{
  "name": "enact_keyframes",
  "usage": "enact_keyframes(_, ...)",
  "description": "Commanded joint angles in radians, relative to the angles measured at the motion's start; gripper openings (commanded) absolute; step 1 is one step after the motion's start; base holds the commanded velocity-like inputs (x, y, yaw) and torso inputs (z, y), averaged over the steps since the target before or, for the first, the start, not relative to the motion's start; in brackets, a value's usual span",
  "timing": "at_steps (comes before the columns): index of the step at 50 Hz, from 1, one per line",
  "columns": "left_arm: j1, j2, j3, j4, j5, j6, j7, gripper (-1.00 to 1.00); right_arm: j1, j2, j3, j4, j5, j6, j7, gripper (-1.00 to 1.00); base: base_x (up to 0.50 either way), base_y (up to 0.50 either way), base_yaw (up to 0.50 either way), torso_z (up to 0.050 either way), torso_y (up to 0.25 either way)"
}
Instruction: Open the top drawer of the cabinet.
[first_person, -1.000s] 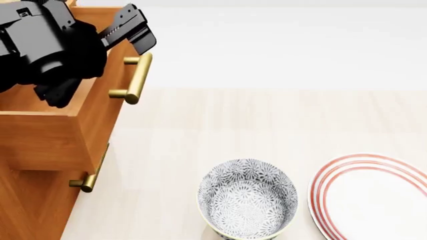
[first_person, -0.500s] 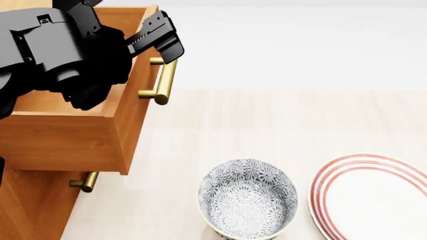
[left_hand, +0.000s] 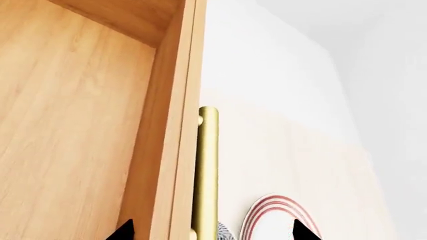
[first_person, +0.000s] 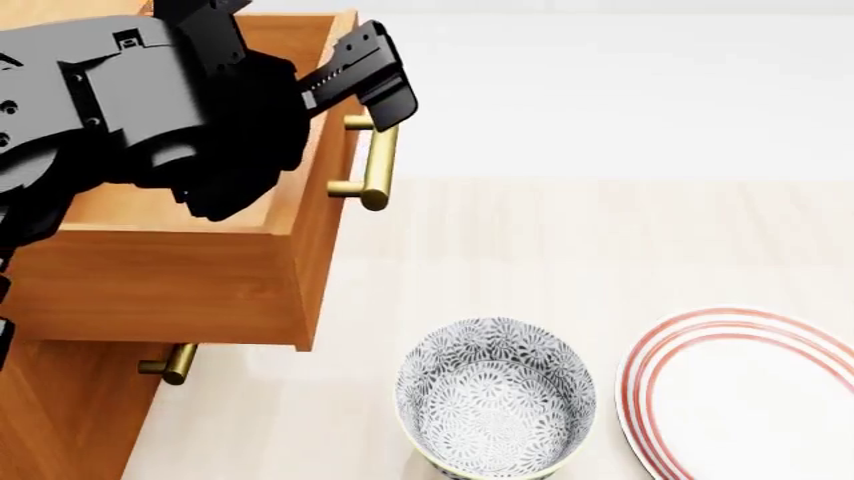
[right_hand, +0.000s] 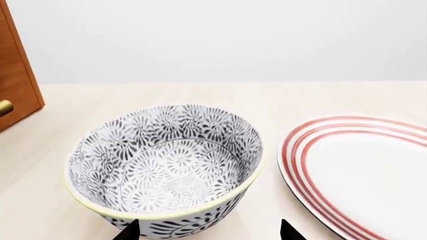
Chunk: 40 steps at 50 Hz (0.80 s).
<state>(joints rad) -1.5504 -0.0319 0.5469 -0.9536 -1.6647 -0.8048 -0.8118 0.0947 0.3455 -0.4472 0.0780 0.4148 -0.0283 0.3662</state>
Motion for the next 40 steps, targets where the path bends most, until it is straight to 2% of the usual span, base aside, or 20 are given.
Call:
enact_keyframes(1,0.001,0.027,0.072,0.053,-0.142,0.061,0.023,1.0,-0.004,-0.014,0.02,-0.01,-0.021,0.002,-0.02,1.0,0.0,0.0,0.0,0.0,0.0)
enact_keyframes(35,0.002,0.02,0.292,0.272,-0.392,0.211,-0.015,1.0,0.0,-0.012,0.009,0.004,-0.015,-0.003,-0.028,1.0,0.0,0.0,0.0,0.0,0.001)
enact_keyframes(39,-0.009,-0.002,0.315,0.316,-0.351,0.233,-0.013,1.0,0.001,-0.013,0.008,0.011,-0.012,-0.004,-0.031,1.0,0.0,0.0,0.0,0.0,0.0)
enact_keyframes(40,-0.018,-0.018,0.333,0.338,-0.299,0.264,-0.029,1.0,0.001,-0.014,0.007,0.015,-0.011,-0.005,-0.033,1.0,0.0,0.0,0.0,0.0,0.0)
